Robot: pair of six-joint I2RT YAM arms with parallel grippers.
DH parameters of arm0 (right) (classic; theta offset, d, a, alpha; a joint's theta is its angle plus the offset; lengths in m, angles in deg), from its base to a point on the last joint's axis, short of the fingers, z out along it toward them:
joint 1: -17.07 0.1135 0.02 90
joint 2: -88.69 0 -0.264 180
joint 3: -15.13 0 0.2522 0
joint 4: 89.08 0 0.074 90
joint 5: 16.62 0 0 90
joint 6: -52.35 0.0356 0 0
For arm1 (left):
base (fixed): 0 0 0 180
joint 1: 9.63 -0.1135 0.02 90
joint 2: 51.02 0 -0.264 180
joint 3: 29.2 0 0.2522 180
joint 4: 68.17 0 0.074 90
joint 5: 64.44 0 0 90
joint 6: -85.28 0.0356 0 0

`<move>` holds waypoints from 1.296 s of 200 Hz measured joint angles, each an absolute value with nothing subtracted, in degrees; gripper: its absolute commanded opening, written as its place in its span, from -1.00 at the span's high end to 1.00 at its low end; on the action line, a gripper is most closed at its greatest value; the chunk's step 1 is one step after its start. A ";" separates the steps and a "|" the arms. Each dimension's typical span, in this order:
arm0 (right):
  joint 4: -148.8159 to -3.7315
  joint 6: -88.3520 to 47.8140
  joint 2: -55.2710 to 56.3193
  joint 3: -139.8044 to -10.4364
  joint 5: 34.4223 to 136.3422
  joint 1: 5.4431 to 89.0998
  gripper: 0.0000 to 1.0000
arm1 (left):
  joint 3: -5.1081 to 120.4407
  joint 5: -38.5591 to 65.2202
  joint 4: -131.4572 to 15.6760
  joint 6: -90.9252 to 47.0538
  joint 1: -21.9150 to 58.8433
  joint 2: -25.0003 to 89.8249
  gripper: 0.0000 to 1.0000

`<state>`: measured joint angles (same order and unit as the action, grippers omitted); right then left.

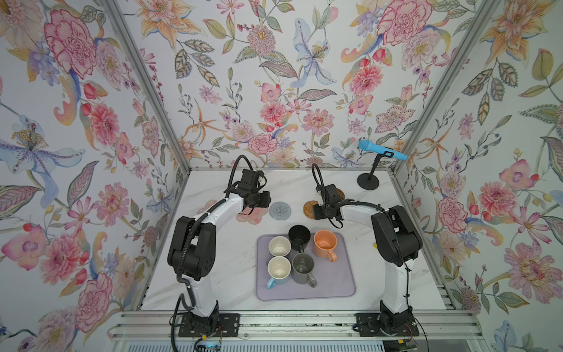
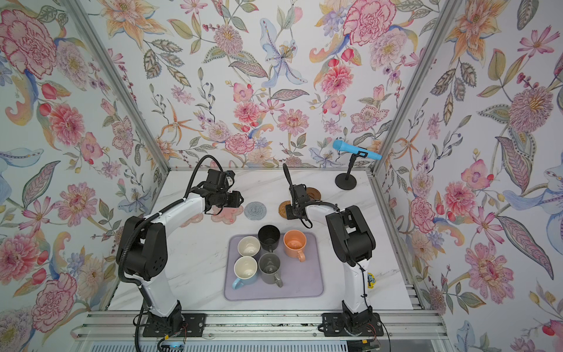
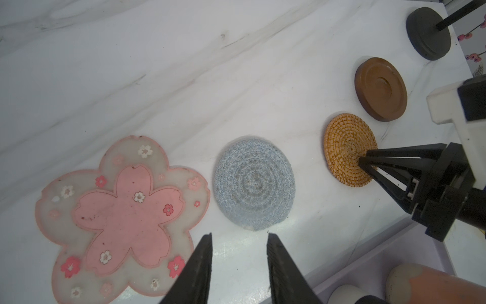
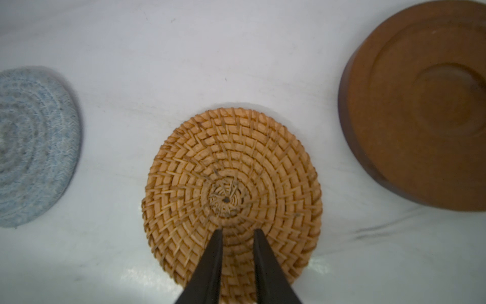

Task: Place cups on coasters
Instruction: Move the coaster to the top-center of the table.

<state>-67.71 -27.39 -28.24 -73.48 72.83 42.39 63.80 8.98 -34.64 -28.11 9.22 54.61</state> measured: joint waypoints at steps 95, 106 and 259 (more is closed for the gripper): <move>-66.37 -27.85 -25.37 -70.83 72.45 42.17 0.46 | 63.83 8.96 -34.79 -28.11 9.22 54.63 0.24; -66.39 -27.85 -25.28 -70.83 72.48 42.06 0.47 | 63.85 8.89 -34.79 -28.14 9.22 54.63 0.24; -67.22 -27.44 -27.14 -73.04 76.26 41.41 0.47 | 65.22 9.18 -33.92 -28.16 9.22 54.63 0.24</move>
<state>-67.22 -27.44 -27.14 -73.04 76.26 41.41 65.22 9.18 -33.92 -28.16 9.22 54.63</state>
